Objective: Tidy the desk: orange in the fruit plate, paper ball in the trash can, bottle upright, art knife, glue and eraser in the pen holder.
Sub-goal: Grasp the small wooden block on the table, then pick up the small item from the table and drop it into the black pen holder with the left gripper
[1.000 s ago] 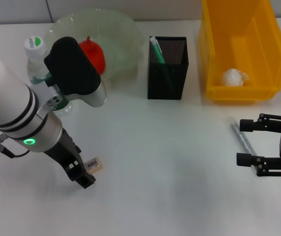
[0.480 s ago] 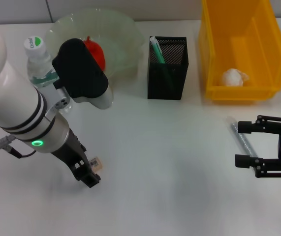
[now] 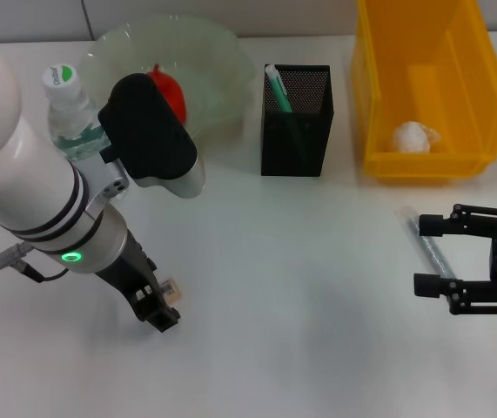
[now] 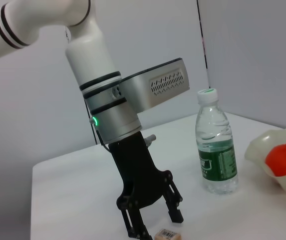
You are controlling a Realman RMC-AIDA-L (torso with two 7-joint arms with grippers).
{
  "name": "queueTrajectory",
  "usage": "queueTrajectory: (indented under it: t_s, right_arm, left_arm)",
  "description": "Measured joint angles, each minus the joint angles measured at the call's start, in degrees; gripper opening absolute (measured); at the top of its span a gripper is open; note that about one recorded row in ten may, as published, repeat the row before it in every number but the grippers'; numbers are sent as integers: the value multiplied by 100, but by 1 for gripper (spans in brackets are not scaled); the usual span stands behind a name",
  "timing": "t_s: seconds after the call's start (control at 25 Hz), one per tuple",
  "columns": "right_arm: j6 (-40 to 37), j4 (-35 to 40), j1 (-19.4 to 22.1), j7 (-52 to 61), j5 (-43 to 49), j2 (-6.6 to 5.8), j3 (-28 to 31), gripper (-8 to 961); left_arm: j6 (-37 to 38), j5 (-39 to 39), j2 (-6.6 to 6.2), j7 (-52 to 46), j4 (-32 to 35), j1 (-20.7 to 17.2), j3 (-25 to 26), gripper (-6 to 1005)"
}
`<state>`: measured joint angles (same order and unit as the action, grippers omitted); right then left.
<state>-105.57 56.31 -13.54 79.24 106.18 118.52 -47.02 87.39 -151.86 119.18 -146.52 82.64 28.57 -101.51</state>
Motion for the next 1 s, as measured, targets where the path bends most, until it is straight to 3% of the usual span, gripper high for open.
queueTrajectory:
  t_s: [0.2,0.36,0.64,0.84,1.0]
  right_arm:
    - [2,-53,0,5,0,3,0,759]
    - [2,-61,0,14,0,4,0,759]
    - [2,-60,-7,33,0,12,0,759]
    - [2,-59,-9,78,0,13,0,759]
    - [2,-59,-9,82,0,13,0,759]
  left_arm:
    - [-6,0,0,2,-179,56,-68,725]
    - [-12,-3,0,0,-216,67,-126,501]
    - [-15,-2,0,0,-186,44,-160,412]
    - [-33,-1,0,-19,-81,16,-154,278]
    - [-46,-6,0,-24,25,-22,-129,274]
